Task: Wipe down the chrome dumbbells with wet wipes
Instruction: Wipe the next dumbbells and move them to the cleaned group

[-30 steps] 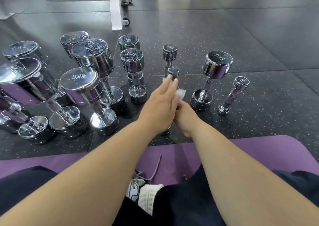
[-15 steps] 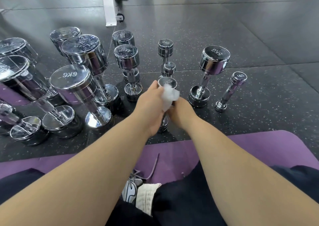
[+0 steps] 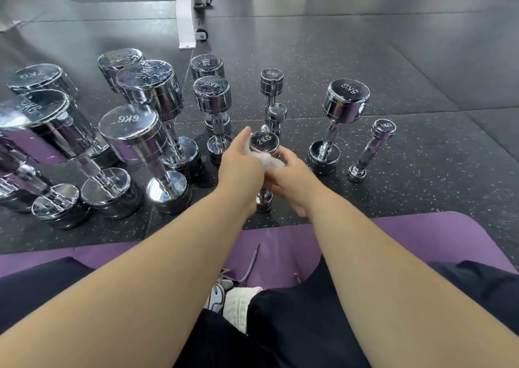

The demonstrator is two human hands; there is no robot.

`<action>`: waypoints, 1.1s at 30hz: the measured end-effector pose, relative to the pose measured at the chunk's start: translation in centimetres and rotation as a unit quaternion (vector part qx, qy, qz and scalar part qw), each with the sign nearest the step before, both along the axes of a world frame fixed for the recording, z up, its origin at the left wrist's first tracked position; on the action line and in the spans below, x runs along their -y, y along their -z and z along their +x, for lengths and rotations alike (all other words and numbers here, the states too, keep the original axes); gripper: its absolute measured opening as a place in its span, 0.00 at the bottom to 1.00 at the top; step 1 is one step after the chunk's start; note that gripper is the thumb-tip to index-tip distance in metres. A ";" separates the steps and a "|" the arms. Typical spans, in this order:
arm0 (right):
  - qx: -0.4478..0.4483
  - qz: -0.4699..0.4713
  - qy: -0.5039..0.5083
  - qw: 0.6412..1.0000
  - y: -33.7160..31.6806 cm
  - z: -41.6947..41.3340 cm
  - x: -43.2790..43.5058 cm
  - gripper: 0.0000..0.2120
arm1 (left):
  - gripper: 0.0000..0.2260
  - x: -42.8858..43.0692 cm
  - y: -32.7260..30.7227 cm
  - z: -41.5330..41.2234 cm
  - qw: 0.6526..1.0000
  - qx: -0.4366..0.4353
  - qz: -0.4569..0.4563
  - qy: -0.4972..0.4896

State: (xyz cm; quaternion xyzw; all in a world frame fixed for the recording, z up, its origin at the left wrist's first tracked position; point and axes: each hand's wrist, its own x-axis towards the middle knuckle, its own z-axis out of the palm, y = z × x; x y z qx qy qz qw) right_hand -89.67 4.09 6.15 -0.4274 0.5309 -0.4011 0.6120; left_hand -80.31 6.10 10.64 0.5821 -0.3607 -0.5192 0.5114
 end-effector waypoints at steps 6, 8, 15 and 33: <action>0.104 0.051 0.107 0.987 -1.4 -0.7 -0.1 0.16 | 0.27 -0.9 0.4 0.2 0.995 0.088 -0.027 0.028; 0.103 0.056 0.130 0.985 -1.9 -1.1 -0.2 0.15 | 0.22 -0.9 0.5 0.4 0.993 0.099 -0.035 0.055; 0.113 0.062 0.187 0.974 -2.8 -2.0 -0.1 0.11 | 0.25 1.5 0.7 0.2 0.976 0.187 -0.032 0.103; 0.247 0.134 0.152 0.948 -1.3 -0.7 1.1 0.13 | 0.11 5.4 -1.1 -0.1 0.817 0.544 -0.106 0.162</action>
